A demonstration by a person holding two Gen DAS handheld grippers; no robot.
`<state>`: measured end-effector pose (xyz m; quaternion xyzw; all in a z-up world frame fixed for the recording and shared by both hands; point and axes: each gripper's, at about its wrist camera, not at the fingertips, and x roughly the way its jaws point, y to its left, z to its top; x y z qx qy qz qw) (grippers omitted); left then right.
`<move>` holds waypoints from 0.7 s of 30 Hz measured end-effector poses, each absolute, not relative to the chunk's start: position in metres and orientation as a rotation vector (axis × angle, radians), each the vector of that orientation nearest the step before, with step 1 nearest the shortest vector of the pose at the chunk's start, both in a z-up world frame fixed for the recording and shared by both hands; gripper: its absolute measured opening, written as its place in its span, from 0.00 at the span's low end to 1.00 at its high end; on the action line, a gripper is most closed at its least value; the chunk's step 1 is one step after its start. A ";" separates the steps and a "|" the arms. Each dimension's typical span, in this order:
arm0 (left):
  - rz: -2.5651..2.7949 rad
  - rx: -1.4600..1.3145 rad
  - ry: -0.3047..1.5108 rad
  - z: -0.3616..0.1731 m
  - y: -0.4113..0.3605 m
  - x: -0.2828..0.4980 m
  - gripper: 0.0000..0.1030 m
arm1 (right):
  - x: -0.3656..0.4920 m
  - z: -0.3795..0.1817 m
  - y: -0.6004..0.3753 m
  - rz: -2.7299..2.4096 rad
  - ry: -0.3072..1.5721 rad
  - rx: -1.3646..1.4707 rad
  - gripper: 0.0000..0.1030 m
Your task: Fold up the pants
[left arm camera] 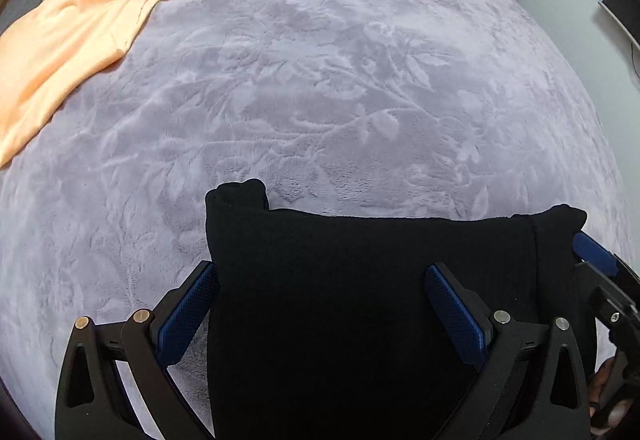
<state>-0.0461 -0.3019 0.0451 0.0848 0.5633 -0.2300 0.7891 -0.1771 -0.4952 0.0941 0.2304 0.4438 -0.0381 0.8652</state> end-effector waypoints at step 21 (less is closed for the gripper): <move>-0.405 0.195 1.120 0.064 -0.276 -0.055 0.99 | -0.175 0.102 -0.435 -0.212 1.024 0.147 0.96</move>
